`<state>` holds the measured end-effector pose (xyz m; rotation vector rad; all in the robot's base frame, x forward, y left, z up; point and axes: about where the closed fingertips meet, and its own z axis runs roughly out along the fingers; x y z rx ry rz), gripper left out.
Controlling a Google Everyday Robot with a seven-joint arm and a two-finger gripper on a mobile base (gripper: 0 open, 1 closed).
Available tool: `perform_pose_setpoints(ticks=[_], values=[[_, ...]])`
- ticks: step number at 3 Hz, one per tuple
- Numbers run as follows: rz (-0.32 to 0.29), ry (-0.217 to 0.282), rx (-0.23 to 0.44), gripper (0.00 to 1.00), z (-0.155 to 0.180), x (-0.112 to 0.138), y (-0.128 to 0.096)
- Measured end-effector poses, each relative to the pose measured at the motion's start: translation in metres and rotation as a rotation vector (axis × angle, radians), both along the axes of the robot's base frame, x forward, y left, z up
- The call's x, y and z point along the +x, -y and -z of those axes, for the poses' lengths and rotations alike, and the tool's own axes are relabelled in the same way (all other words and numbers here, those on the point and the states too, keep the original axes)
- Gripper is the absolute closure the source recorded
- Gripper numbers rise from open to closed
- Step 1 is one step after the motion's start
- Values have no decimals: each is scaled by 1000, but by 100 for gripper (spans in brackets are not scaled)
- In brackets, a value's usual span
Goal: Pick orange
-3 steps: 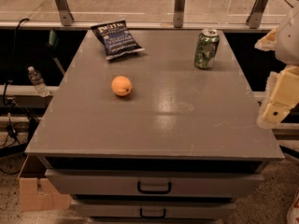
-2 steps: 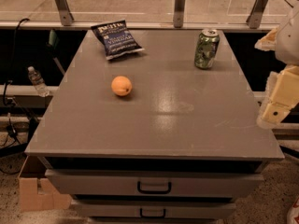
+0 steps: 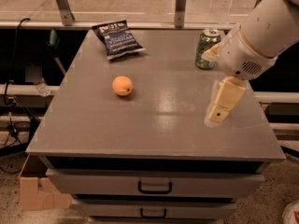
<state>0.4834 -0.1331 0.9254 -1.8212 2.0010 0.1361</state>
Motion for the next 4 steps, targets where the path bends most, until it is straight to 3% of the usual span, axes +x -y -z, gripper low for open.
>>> perform_pose_setpoints(ticks=[1,2,3,4], values=[[-82,19,102,0,12,27,-63],[-82,19,102,0,12,27,-63],[-68,20,140,0,20,33,-81],[-44,28,221,0,34,51,-107]])
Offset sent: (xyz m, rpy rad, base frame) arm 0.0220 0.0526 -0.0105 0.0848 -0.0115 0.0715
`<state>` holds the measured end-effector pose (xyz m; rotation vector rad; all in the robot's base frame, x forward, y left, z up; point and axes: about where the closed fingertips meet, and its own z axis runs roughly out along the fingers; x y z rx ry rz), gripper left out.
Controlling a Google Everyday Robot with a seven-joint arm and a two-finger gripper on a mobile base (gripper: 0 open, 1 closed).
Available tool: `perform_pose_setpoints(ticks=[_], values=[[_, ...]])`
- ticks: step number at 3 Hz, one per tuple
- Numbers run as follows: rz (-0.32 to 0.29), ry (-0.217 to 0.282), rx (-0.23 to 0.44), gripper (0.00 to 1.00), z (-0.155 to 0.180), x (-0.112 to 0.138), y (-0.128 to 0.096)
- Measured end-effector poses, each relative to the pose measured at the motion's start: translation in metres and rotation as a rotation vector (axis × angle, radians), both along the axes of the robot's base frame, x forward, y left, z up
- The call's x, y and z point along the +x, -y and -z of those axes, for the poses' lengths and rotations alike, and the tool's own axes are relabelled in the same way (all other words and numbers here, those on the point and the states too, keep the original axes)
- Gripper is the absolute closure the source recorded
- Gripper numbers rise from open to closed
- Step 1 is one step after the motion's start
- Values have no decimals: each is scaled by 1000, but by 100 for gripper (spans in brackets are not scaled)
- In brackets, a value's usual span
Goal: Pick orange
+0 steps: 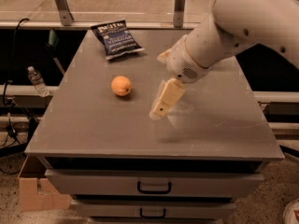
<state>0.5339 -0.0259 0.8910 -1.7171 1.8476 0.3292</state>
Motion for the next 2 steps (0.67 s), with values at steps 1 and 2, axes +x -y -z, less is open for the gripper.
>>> perform_pose_setpoints(ticks=[1,2], values=[[1,-6,96,0,8,19,-32],[-19,-29,194,0,13,34,-65]])
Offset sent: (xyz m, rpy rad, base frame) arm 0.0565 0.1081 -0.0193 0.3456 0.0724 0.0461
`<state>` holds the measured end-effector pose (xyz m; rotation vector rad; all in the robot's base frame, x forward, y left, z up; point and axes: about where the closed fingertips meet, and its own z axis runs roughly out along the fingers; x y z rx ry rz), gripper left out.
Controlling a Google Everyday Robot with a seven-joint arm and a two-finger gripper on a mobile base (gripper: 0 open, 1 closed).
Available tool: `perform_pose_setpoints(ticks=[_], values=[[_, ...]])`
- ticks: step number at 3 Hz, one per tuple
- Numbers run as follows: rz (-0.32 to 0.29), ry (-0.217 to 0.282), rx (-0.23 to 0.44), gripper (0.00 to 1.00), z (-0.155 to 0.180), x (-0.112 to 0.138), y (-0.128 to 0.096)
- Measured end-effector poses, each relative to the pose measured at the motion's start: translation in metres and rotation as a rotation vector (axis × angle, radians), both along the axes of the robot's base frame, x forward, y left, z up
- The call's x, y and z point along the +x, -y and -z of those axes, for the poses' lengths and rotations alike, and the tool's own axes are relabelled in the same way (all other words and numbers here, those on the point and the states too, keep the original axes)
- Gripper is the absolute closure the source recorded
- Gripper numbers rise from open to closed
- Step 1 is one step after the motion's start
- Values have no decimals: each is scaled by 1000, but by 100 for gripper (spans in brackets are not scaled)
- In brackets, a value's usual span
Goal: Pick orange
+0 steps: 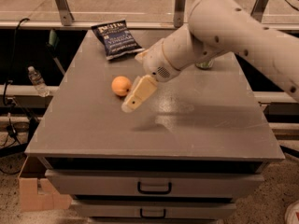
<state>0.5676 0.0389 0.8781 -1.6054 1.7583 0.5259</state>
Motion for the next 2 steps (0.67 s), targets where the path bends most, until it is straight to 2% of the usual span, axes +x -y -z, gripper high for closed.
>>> perform_pose_setpoints(ticks=[1,2], values=[[-20,-37,96,0,8,13,-32],[-38,-53,140,18,17,19,-53]])
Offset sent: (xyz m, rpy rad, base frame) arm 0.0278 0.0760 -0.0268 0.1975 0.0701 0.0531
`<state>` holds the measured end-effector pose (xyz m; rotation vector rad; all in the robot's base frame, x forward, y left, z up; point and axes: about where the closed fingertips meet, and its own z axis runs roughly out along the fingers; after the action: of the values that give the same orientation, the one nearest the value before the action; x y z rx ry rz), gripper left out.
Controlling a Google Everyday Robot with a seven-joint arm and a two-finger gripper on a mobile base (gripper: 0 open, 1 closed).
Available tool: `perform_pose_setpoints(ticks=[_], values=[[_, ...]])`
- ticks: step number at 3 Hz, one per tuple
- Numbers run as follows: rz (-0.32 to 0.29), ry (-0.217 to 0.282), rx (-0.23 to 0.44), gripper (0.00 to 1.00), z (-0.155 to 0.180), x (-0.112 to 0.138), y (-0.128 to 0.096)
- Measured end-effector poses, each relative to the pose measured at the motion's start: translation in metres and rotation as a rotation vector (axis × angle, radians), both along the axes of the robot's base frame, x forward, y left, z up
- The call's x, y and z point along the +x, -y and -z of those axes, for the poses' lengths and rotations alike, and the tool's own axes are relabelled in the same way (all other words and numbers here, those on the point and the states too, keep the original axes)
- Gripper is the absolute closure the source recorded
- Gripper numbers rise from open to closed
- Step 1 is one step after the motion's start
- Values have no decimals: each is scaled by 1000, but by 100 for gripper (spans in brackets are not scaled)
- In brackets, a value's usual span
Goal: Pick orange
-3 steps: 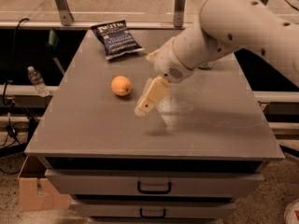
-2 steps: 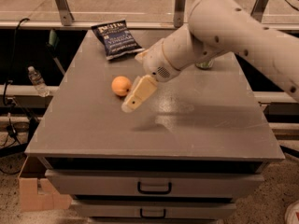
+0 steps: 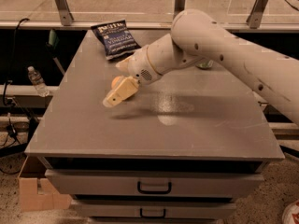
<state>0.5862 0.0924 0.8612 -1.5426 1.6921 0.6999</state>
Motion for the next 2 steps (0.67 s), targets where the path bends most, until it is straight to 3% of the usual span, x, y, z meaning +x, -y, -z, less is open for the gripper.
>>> perform_pose_setpoints(ticks=[1,2], values=[[9,-16,11,41,11,0,-3],[43,-28,5,66,23,-2,10]])
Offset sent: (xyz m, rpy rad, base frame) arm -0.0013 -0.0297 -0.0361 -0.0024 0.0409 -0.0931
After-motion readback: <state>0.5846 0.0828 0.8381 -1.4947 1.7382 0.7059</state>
